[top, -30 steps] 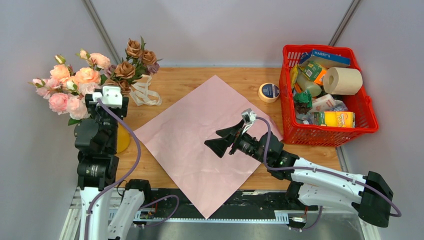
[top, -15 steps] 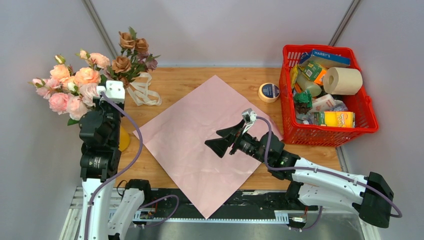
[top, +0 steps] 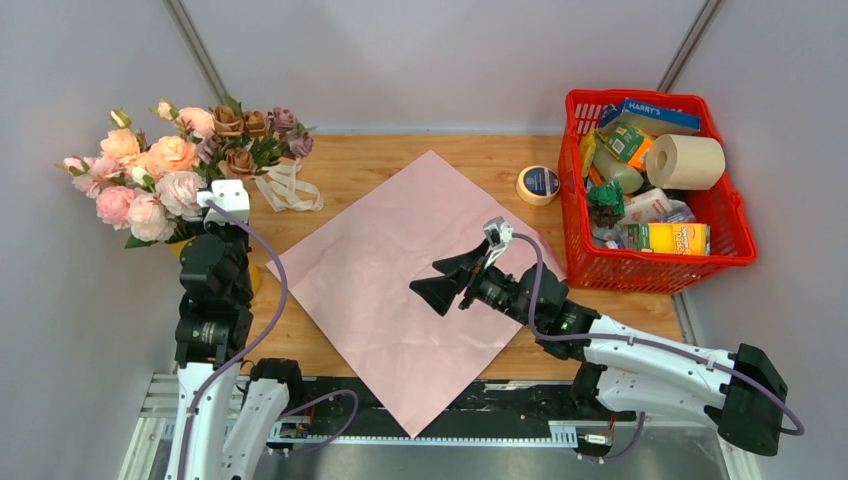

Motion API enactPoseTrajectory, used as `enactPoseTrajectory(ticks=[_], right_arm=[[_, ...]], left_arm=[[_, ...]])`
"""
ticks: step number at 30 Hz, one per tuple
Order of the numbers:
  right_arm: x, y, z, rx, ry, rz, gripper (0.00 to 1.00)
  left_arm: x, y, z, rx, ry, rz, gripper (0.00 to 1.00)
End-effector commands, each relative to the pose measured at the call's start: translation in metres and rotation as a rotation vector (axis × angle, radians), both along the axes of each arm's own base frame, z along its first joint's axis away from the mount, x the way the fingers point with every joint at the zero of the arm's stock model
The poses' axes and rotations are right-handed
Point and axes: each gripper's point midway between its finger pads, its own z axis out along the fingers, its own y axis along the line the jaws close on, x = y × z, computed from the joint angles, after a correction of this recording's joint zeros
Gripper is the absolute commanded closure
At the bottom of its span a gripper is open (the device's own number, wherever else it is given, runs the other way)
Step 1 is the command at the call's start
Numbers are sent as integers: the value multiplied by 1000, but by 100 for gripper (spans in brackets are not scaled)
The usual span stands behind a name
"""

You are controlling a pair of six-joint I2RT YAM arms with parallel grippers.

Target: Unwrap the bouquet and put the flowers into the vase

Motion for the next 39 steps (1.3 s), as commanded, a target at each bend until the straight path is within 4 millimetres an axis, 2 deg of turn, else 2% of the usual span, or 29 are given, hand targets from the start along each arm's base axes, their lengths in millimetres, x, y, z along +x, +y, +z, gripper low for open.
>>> enactPoseTrajectory(ticks=[1, 10, 19, 21, 24, 27, 29, 33, 36, 39], right_arm=[[-4, 0, 22, 60, -21, 13, 0], [-4, -1, 20, 55, -20, 13, 0], [-5, -3, 20, 56, -19, 13, 0], [-6, -4, 21, 57, -19, 13, 0], [-6, -4, 23, 62, -20, 15, 0], [-5, -3, 22, 56, -19, 13, 0], [-5, -2, 21, 55, -15, 14, 0], [-4, 0, 21, 48, -7, 14, 0], [-5, 0, 22, 50, -1, 14, 0], [-4, 0, 23, 48, 4, 13, 0]], left_arm=[[-8, 14, -14, -40, 7, 97, 100], [-22, 26, -31, -57, -34, 181, 100], [-19, 25, -49, -78, 1, 183, 100], [-20, 23, -44, -96, -11, 171, 100], [-23, 17, -27, -117, -31, 132, 92], [-24, 2, -13, -133, -32, 37, 71], [-29, -8, 8, -149, -66, -26, 61], [-36, -21, 34, -177, -96, -102, 51], [-38, -31, 44, -197, -97, -159, 44], [-47, -45, 65, -222, -145, -240, 38]])
